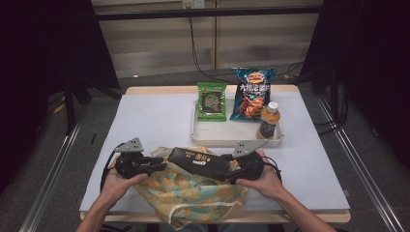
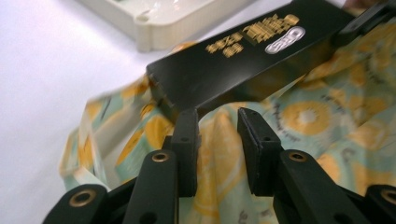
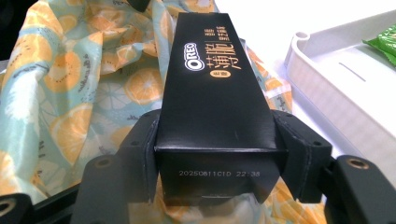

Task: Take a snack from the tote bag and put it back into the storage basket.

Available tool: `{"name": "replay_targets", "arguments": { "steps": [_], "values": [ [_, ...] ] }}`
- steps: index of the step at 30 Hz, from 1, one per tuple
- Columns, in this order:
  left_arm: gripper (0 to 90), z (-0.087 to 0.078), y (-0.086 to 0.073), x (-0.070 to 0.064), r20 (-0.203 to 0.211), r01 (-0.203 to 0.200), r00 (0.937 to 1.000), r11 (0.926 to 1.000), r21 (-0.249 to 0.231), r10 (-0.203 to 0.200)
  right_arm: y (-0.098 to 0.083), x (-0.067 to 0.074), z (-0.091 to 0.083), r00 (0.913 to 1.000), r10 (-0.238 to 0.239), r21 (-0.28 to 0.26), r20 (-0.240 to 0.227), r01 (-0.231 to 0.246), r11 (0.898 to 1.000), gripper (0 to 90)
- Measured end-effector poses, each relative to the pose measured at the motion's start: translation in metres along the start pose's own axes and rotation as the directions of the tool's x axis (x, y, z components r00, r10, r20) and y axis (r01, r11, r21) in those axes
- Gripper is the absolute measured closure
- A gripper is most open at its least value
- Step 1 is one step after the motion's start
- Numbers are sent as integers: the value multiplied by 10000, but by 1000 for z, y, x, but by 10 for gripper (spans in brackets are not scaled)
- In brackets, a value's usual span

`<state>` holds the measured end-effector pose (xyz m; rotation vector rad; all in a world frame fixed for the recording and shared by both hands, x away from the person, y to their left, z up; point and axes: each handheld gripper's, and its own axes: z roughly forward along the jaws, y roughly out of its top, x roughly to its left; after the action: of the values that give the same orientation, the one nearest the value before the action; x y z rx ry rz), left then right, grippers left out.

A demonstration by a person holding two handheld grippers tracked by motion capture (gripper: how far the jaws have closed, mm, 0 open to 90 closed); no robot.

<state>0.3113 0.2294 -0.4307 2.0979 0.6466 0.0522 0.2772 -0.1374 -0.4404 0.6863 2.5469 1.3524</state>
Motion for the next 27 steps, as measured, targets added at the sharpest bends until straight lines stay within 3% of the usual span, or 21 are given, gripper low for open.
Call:
{"name": "replay_targets", "arguments": {
  "steps": [7,12,19,27],
  "values": [
    [688,9,-1,0,133,51,9999,9996,264,-54,-2,0,-2,9996,-49,313,-290,58,9995,368],
    [684,18,-4,-2,223,46,9997,9983,584,-59,-1,2,-5,9971,-97,635,-756,145,9979,318],
    [678,15,2,-4,248,61,9997,9997,221,-67,3,-3,-17,9957,156,336,-908,-126,9994,311],
    [685,18,-2,-1,259,84,9996,9987,497,-97,26,-16,-22,9952,306,-216,-931,-328,9992,419]
  ]
}}
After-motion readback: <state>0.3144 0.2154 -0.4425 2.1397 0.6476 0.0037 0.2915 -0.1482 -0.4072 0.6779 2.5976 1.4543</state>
